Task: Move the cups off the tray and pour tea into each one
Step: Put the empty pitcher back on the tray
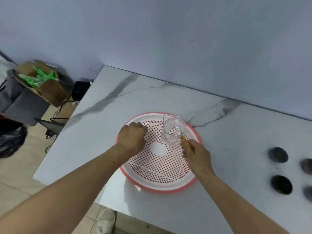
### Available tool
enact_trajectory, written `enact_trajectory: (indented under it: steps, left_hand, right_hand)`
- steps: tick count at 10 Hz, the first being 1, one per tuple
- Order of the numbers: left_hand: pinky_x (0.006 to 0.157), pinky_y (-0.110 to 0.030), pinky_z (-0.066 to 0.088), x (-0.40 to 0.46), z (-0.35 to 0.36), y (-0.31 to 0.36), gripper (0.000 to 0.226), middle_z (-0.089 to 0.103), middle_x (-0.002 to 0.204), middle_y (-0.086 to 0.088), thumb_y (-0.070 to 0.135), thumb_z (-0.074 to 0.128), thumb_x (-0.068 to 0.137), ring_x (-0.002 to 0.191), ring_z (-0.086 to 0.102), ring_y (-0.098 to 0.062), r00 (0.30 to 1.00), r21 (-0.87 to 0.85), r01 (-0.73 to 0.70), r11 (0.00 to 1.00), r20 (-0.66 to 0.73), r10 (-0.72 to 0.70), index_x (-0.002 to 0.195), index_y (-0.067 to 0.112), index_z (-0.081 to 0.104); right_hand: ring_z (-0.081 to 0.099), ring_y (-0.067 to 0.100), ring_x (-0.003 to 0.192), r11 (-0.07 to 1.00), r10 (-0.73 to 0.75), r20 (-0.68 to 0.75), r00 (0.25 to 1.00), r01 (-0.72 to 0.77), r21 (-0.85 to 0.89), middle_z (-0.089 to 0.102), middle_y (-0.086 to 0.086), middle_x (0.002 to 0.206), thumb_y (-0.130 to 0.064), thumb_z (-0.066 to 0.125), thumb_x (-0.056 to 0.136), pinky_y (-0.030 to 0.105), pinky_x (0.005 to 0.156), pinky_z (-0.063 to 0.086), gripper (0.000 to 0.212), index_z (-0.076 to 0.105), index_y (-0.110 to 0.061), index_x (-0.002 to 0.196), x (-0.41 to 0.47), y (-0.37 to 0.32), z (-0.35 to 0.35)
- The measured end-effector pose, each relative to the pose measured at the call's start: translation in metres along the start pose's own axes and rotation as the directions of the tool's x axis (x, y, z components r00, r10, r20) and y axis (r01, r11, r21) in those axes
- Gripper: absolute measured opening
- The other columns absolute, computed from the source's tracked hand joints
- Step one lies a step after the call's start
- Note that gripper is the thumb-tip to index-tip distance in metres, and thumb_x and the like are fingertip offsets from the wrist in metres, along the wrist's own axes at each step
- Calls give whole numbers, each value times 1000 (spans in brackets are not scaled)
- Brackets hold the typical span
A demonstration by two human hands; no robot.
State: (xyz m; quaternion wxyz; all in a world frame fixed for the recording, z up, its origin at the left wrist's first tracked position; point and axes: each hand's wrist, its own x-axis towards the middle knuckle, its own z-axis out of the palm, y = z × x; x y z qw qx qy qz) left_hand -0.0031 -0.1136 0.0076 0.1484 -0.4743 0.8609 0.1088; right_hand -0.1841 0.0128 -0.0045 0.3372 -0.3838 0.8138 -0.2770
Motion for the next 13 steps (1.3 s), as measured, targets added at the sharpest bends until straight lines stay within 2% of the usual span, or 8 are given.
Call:
enact_trajectory:
  steps: [2,4,5,7,9,11,12,13]
  left_hand:
    - [88,-38,48,14,27,-20,39,62,120,-5,31,57,86,115,55,-27,986,49,-162,986,39,160,122,17,57]
    - [90,-39,47,19,39,-20,40,61,121,-7,31,56,88,117,54,-27,978,81,-209,975,46,206,124,16,55]
    - [88,-39,47,22,41,-20,39,61,120,-7,32,56,88,115,54,-27,976,101,-215,971,42,212,123,15,55]
    - [97,-41,44,21,48,-20,38,63,119,-8,30,55,89,114,56,-27,976,126,-218,968,45,213,124,15,55]
    - [95,-40,44,20,53,-18,31,64,114,-8,27,54,88,110,57,-27,973,128,-231,965,42,227,116,13,58]
    - [99,-40,44,14,56,-17,39,63,119,-7,29,55,88,113,57,-27,968,121,-248,961,66,242,124,15,56]
    - [101,-41,43,10,51,-17,39,63,120,-6,30,55,89,113,57,-26,967,126,-250,960,87,240,125,16,55]
    - [102,-40,43,-2,40,-25,41,63,124,-4,32,55,89,115,57,-25,969,105,-242,965,85,233,127,17,55]
  right_hand:
    - [65,28,72,985,160,-99,982,-153,74,68,12,76,-43,40,98,33,64,48,43,61,-9,81,-16,13,43]
    - [66,29,75,972,216,-160,963,-196,131,68,14,79,-41,40,98,39,73,52,41,62,-9,84,-28,22,59]
    - [67,28,75,965,237,-167,957,-213,153,69,12,77,-41,41,98,41,76,53,41,63,-9,84,-30,26,64]
    - [67,21,73,956,270,-159,949,-245,160,70,5,75,-42,38,99,40,75,54,42,63,-12,84,-39,28,77]
    - [65,20,76,955,281,-127,951,-264,136,68,4,79,-45,35,98,42,77,56,42,61,-14,86,-38,29,77]
    - [67,17,78,949,300,-89,950,-288,131,68,-1,85,-58,34,93,43,78,57,40,51,-26,109,-40,29,75]
    - [67,18,78,929,354,-114,928,-335,155,68,1,86,-60,36,91,39,76,57,44,48,-23,113,-46,28,69]
    - [66,16,79,910,397,-152,905,-366,197,67,1,97,-48,39,96,26,63,54,36,49,-20,115,-64,25,52]
